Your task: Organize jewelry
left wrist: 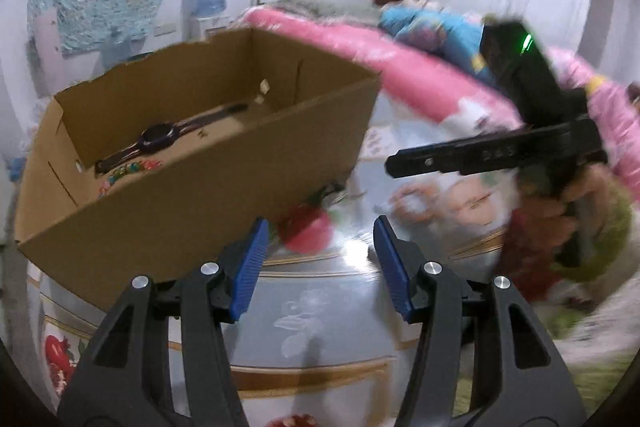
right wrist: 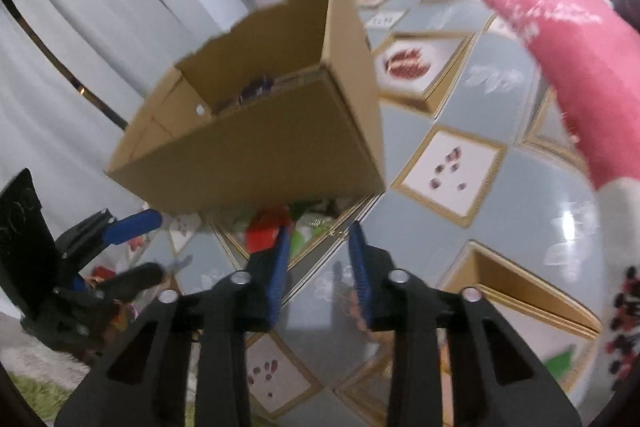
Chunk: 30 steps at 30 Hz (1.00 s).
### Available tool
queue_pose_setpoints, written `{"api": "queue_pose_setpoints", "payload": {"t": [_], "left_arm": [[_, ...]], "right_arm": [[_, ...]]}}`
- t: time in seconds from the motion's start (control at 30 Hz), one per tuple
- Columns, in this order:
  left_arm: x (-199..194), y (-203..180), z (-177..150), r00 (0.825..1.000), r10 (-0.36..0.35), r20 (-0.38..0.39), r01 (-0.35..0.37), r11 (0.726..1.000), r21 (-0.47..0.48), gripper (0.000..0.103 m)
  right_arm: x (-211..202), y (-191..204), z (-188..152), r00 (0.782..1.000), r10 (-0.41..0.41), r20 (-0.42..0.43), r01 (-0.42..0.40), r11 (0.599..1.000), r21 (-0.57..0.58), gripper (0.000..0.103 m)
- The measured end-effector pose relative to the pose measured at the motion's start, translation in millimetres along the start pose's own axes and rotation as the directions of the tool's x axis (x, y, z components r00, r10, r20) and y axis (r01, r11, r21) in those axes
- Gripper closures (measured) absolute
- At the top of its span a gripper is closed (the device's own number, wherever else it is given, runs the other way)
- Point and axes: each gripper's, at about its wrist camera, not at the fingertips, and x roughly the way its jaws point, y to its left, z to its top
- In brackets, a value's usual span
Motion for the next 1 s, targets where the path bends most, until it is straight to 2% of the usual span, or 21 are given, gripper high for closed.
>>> {"api": "queue_pose_setpoints", "payload": {"t": [0.07,0.17,0.3,0.37,0.47,0.67,0.93,1.0], "left_arm": [[15.4,-2.4,-3.6,0.997,0.060,-0.038,-0.059,0.998,0.025,0.051],[27.6,-5.0,-10.0,0.991,0.116,-0.069,-0.112,0.992,0.052,0.051],[29.5,-2.7,-15.7,0.985,0.142,-0.097,-0.138,0.989,0.052,0.051],[26.8,2.3,-19.0,0.983,0.152,-0.104,-0.148,0.988,0.044,0.051],[23.7,8.2,-23.8,0.980,0.163,-0.113,-0.160,0.987,0.031,0.051],[12.9,18.4,-34.3,0.980,0.154,-0.126,-0.156,0.988,-0.002,0.051],[3.7,17.0,-43.7,0.990,0.065,-0.126,-0.073,0.996,-0.052,0.051],[6.3,16.3,-43.8,0.990,0.054,-0.132,-0.063,0.996,-0.065,0.051]], "right_arm": [[13.1,3.4,0.0,1.000,-0.019,-0.013,0.018,1.000,-0.025,0.081],[28.7,8.7,1.9,0.999,-0.050,-0.017,0.049,0.997,-0.067,0.081],[42.5,12.6,6.2,0.998,-0.057,-0.034,0.054,0.993,-0.101,0.083],[51.5,13.4,6.2,0.997,-0.059,-0.059,0.053,0.993,-0.108,0.091],[54.9,18.7,5.5,0.997,-0.055,-0.060,0.047,0.990,-0.130,0.096],[59.3,37.3,-3.8,0.995,-0.015,-0.096,-0.002,0.985,-0.174,0.098],[69.5,66.4,-22.0,0.979,0.112,-0.170,-0.140,0.977,-0.160,0.098],[65.0,64.8,-22.9,0.981,0.109,-0.162,-0.133,0.981,-0.143,0.097]]}}
